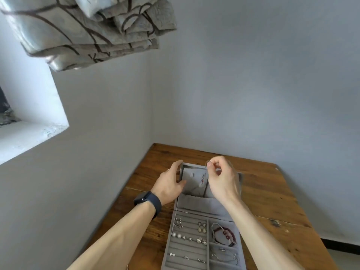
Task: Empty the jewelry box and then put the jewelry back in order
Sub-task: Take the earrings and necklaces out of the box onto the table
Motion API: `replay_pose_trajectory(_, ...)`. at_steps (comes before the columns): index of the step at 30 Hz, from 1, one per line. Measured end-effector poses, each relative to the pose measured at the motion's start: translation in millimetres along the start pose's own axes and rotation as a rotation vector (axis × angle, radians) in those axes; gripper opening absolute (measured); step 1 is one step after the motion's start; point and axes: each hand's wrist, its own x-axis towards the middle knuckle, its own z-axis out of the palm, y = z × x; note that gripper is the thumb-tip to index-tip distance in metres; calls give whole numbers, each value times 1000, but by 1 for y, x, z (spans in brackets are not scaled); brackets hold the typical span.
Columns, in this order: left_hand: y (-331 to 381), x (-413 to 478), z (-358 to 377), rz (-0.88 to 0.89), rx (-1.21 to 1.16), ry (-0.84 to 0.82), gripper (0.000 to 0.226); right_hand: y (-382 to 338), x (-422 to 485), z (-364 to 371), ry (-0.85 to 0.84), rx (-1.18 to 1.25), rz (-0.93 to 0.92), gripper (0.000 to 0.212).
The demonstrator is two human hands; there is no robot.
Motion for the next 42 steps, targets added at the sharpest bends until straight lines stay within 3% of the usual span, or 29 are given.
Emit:
replay_pose_trajectory(6, 29, -8, -22, 49, 108, -14, 73, -37, 9, -37, -63, 139, -61, 13)
replay_pose_trajectory(12, 94, -34, -73, 141, -52, -7, 71, -78, -1, -76, -67, 143, -126, 15)
replay_pose_trajectory(20, 145, -109, -103, 260, -145, -23, 30, -117, -48, -120, -149, 185, -167, 11)
replay_pose_trajectory(28, 125, -187, -80, 181, -299, -120, 11, -112, -128, -136, -263, 281, -157, 11)
replay_pose_trajectory(35, 101, -238, -57, 56, -521, -236, 15, -75, -202, -136, -338, 456, 95, 17)
replay_pose_trajectory(42, 75, -250, -58, -82, -702, -446, 32, -16, -269, -138, -449, 230, 140, 15)
